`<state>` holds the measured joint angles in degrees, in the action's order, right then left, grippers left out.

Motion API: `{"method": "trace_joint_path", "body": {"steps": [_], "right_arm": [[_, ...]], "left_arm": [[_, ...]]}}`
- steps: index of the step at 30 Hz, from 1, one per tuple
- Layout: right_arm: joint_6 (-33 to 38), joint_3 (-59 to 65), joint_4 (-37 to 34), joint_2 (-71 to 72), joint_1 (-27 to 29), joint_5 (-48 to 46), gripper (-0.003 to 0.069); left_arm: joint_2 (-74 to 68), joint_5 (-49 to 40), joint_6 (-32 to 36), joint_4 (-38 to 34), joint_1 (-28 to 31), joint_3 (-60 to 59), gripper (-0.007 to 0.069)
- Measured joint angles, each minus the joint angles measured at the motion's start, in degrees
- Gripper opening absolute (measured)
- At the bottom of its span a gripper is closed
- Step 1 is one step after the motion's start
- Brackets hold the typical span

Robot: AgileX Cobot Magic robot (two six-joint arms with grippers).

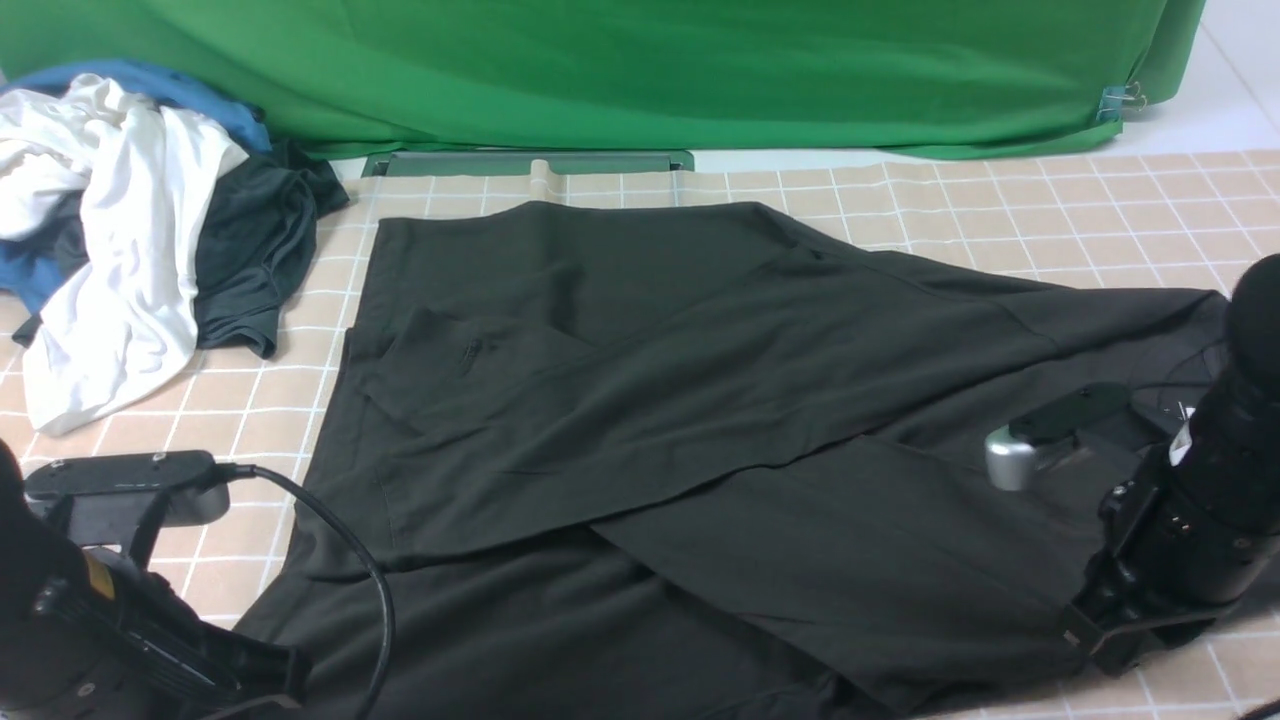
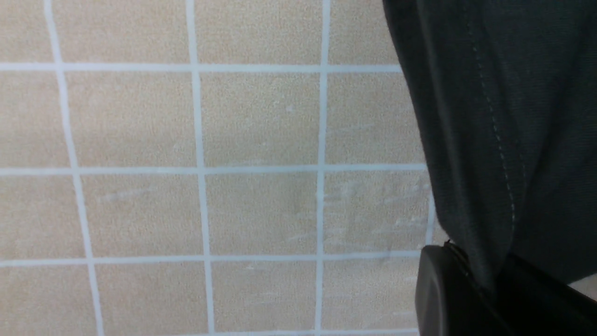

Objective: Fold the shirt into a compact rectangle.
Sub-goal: 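Fold the black garment in half by bringing its near edge over to the far edge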

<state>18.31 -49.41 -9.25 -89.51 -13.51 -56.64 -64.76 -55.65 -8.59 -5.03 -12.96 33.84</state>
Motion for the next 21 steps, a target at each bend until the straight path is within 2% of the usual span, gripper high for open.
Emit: {"method": "trace_joint_path", "body": {"steps": [9,16,21], "right_arm": [[-2.13,-0.12,1.82,3.86,0.0,-9.53,0.0037],[-2.93,2.9,2.04,3.92,0.0,-10.58,0.0037],[-3.64,3.34,3.85,4.33,0.0,-5.83,0.0036]], "left_arm": [[1.94,-4.06,-0.05,0.14,0.0,0.0,0.0035],[2.19,-4.51,-0.05,0.14,0.0,0.0,0.0035],[2.19,-0.32,-2.26,-0.39,0.0,0.75,0.0036]]}}
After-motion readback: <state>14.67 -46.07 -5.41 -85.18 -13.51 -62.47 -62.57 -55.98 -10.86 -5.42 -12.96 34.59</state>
